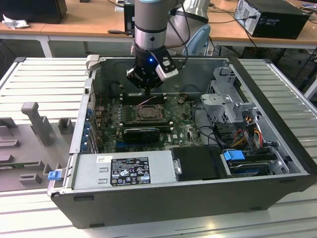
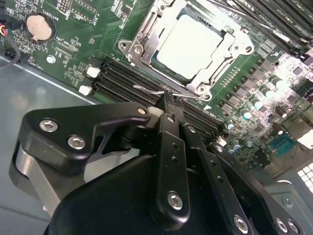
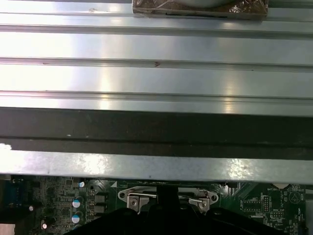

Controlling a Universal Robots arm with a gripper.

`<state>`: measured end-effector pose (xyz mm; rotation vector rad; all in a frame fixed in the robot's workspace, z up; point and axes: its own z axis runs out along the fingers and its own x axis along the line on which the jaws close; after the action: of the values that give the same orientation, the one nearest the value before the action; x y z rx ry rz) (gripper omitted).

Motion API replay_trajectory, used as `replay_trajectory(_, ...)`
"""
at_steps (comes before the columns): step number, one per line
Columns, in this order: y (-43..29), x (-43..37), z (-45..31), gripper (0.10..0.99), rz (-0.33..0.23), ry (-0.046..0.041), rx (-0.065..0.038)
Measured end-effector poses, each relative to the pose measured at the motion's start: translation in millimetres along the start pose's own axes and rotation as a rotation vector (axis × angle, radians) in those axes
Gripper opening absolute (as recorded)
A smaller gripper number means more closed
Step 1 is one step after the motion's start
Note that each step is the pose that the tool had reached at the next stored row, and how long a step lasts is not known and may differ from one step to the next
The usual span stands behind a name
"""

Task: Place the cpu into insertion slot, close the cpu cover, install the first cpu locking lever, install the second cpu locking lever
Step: 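Install the first cpu locking lever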

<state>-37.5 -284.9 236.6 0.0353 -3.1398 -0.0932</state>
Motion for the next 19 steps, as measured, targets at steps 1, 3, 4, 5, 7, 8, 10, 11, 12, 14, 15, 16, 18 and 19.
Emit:
replay_trajectory(1, -0.1, -0.4, 0.7, 0.106, 0.0, 0.0, 0.0)
replay_trajectory(3, 0.1, -2.2, 1.7, 0.106, -0.002, 0.0001, -0.007)
replay_trajectory(4, 1.1, -4.5, 2.3, 0.106, -0.004, 0.0, -0.01)
replay_trajectory(5, 2.1, -7.0, 2.9, 0.106, -0.004, 0.0002, -0.011)
replay_trajectory(7, 2.4, -9.3, 4.7, 0.106, -0.004, 0.0001, -0.011)
replay_trajectory(8, 2.5, -9.7, 5.3, 0.106, -0.004, 0.0, -0.01)
replay_trajectory(10, 2.8, -11.5, 7.9, 0.106, 0.0, -0.0007, -0.011)
replay_trajectory(11, 2.7, -13.2, 9.4, 0.106, 0.0, -0.0007, -0.01)
replay_trajectory(12, 2.6, -13.8, 10.1, 0.106, 0.0, -0.0008, -0.01)
replay_trajectory(14, 2.4, -15.4, 13.4, 0.106, 0.0, -0.001, -0.01)
replay_trajectory(15, 2.3, -16.0, 15.3, 0.106, 0.0, -0.0011, -0.01)
replay_trajectory(16, 2.1, -16.6, 16.9, 0.106, 0.0, -0.001, -0.01)
replay_trajectory(18, 2.0, -17.6, 19.1, 0.106, 0.0, -0.0011, -0.01)
replay_trajectory(19, 1.9, -18.0, 20.4, 0.106, 0.0, -0.0011, -0.01)
